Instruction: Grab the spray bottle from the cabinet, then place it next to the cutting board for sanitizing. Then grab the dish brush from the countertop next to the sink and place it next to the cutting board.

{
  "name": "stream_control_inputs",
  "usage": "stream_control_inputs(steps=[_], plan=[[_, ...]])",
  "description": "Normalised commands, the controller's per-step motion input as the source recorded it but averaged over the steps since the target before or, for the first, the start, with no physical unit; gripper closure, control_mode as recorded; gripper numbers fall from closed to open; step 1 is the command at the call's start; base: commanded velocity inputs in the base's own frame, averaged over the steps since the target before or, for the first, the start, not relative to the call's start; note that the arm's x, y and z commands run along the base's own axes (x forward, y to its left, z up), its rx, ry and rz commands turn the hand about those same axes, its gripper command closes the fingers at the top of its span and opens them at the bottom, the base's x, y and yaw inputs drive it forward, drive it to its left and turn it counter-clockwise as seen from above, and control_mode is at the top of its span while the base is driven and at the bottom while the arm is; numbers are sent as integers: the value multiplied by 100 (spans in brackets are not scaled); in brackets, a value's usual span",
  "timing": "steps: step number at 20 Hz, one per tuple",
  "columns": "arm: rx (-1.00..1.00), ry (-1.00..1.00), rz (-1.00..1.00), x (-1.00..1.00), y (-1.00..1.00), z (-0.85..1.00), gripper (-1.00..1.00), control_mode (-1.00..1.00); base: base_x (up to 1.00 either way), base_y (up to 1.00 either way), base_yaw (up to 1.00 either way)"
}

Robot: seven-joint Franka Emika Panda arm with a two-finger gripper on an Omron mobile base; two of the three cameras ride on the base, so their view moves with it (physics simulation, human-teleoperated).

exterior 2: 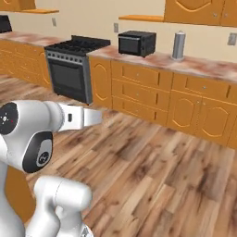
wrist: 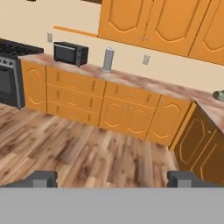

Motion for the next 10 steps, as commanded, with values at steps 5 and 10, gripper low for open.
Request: stream_control_inputs(steps=[5, 10], plan=[[0, 0, 0, 0, 0, 0, -100, 100, 100, -60, 59], [0, 0, 0, 0, 0, 0, -100, 100, 99, -83, 55]])
